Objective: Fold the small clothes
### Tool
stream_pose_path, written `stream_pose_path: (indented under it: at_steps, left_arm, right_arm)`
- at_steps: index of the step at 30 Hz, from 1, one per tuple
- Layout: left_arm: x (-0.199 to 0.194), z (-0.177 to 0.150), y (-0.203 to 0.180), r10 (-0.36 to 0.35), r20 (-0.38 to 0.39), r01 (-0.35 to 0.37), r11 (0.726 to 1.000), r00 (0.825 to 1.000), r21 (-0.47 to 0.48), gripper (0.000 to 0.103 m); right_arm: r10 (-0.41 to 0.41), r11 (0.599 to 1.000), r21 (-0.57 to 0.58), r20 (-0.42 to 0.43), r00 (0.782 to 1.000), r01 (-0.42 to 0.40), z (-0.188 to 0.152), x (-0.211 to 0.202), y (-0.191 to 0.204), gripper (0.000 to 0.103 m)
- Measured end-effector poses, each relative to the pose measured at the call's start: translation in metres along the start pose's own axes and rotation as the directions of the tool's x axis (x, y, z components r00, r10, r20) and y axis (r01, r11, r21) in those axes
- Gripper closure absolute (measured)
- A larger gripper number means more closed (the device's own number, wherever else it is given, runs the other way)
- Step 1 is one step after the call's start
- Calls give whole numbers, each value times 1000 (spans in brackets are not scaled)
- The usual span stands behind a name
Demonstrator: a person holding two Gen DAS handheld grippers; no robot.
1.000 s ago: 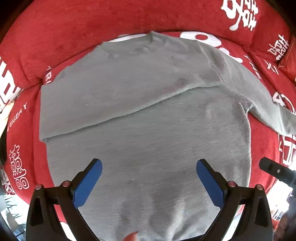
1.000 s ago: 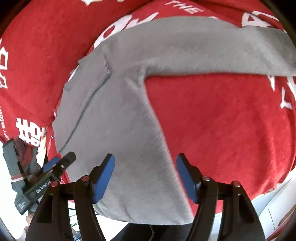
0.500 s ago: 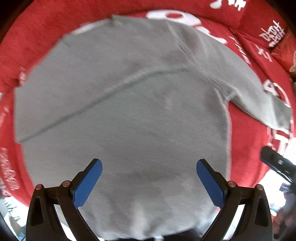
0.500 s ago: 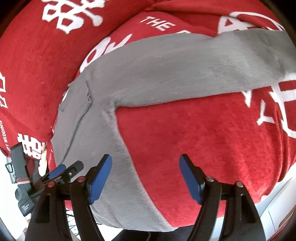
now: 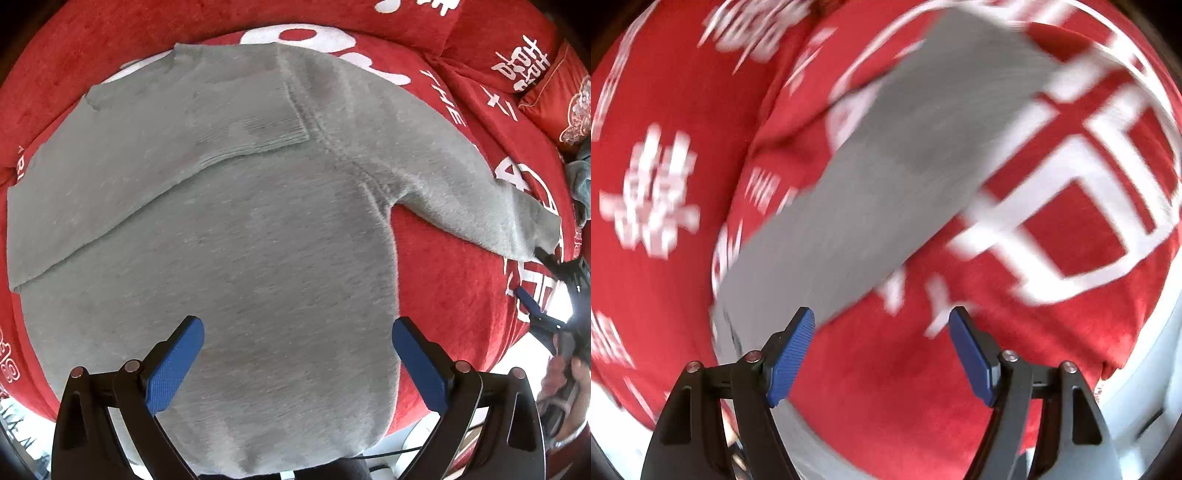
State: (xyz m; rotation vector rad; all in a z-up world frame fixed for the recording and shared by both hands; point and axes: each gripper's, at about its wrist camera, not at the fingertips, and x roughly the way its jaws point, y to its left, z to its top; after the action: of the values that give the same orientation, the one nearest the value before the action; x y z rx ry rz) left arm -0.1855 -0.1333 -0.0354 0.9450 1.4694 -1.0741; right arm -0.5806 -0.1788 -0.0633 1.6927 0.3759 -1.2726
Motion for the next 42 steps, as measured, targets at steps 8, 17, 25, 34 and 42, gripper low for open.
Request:
stream_pose_path:
  at_steps: [8, 17, 25, 34, 42]
  left_arm:
    - [7, 2, -11, 14, -7, -14, 1000, 1000, 4, 1]
    - [6, 3, -2, 19, 10, -19, 1000, 1000, -12, 1]
    - [-10, -2, 53, -23, 60, 28, 996, 998, -86, 1]
    - [-43, -18, 155, 29, 152, 4, 978, 988, -210, 1]
    - [-47, -28, 229, 135, 202, -63, 944, 970, -325, 1]
  right_arm:
    - [221, 946, 224, 77, 972, -233, 36, 12, -38, 26]
    - [412, 871, 259, 77, 908, -417, 32, 11, -12, 97]
    - [576, 817, 18, -84, 813, -577, 17, 14, 110, 97]
    - [485, 726, -340, -362, 796, -598, -77, 60, 280, 97]
    - [81, 633, -637, -511, 856, -440, -204, 164, 349, 95]
